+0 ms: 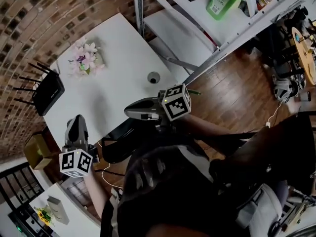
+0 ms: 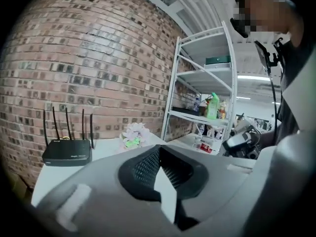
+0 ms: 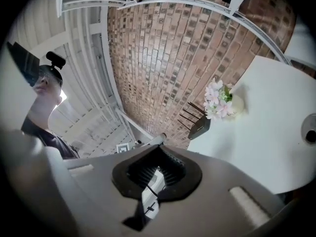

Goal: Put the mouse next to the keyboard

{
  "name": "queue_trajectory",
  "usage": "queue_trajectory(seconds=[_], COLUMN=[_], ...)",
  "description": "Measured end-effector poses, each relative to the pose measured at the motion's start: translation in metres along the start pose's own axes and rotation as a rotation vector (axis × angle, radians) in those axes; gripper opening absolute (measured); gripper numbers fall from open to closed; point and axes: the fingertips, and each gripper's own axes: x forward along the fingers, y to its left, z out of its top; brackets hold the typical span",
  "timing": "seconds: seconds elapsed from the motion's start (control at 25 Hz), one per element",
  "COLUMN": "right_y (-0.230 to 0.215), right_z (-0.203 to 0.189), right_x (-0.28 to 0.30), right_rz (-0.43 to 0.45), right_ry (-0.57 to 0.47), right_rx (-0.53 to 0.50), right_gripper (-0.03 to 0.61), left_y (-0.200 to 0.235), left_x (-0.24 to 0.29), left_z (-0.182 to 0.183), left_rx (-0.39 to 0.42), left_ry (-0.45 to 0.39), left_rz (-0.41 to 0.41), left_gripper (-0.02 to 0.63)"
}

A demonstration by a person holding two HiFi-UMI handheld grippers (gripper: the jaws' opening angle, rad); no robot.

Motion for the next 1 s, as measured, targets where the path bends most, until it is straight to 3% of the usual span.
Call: queue_trajectory(seconds=[0.2,0.44,0.76,1.0], right_y=[0.005,-0.004,0.002,0.017], right_z=[0.007,0.002,-0.002,-0.005], right_x=[-0.024,-0.065,-0.091,-0.087], right_rz=[0.086,0.136,0.257,0.343], right_ry=[-0.014,0.023,0.114,0.143], right_rx=[0.048,0.087,0.100,0.059], right_gripper=[0.005,0.005,0.005,0.005], left_y=[-0.054,-0.108,-0.162,-0.189], left_x=[0.016,0.029,0.028,0.016], left_z=[-0.016,-0.037,-0.047,-0.054], left_rx=[-0.039,-0.126,-0.162,-0.133], left_ry=[0.049,0.048,0.064,0.087], left_rz=[-0.021,0.007,0.095,0.074], left_gripper=[0.003,0.003,0.003,0.003])
